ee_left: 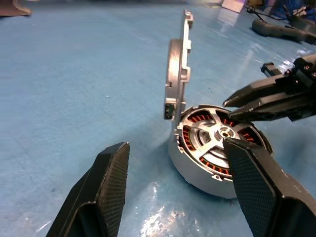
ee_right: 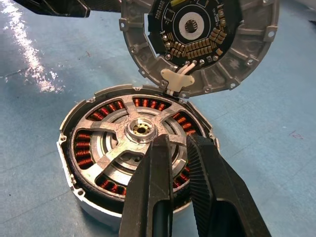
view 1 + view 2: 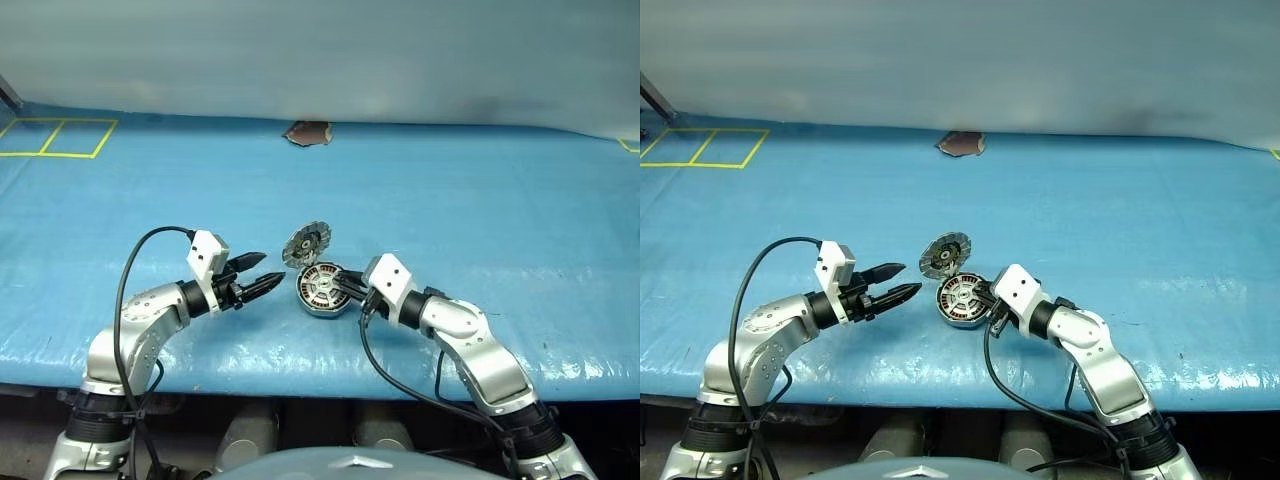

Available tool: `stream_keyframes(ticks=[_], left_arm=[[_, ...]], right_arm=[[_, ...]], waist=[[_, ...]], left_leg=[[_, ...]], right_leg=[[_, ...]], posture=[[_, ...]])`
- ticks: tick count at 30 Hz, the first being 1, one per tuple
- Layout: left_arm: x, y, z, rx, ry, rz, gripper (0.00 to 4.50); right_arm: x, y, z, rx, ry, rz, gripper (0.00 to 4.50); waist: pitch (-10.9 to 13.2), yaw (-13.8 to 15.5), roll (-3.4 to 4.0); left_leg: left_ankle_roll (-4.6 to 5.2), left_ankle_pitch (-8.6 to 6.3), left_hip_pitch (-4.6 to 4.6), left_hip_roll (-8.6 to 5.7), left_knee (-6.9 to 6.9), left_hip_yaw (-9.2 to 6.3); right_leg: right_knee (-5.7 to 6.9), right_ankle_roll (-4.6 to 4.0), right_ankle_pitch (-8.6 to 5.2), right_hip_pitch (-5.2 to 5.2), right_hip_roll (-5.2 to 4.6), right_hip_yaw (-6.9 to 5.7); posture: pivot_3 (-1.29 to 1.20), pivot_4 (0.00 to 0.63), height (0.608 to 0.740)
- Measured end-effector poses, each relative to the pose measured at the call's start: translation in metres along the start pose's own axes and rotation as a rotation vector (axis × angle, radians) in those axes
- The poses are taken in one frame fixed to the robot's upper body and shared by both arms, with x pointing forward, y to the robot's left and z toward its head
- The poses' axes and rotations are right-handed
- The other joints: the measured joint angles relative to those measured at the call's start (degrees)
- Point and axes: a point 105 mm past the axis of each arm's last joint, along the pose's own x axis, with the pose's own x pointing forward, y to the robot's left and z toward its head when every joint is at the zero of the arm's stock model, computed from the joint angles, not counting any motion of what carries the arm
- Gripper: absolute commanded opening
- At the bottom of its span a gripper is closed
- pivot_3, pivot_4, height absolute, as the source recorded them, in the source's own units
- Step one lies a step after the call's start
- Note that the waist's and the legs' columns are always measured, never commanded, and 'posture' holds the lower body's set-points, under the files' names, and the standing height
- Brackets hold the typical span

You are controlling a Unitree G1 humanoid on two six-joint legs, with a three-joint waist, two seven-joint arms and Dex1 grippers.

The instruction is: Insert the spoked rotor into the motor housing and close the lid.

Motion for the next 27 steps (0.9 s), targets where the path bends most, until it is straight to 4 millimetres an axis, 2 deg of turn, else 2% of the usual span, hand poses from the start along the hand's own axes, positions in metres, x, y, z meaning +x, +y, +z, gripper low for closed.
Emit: stream_keyframes(ticks=[17,23,27], left_arm=[[0.005,0.003,0.000,-0.003,-0.001,0.033,3.27],[0.008,0.012,0.005,-0.026,-0.030,0.083,3.27],[0.005,0.022,0.005,-0.042,-0.031,0.125,3.27]], right_arm=[[0.004,0.009,-0.007,-0.007,0.028,0.020,0.60],[0.003,0.014,0.000,0.018,0.007,0.027,0.60],[-0.002,0.014,0.016,0.028,-0.053,0.025,0.60]], waist=[[0.0,-0.1,-0.01],[0.0,-0.3,-0.01],[0.0,-0.2,-0.01]], left_leg=[[-0.01,0.00,0.03,-0.03,0.00,0.00],[-0.02,0.00,0.03,-0.01,-0.02,0.00],[-0.02,0.00,0.01,-0.01,-0.02,-0.02]], right_leg=[[0.01,0.04,-0.03,0.02,0.03,0.00],[0.01,0.03,-0.02,-0.02,0.05,0.00],[0.00,0.04,-0.02,-0.02,0.02,0.00]], posture=[[0.00,0.150,0.740],[0.00,0.150,0.740],[0.00,0.150,0.740]])
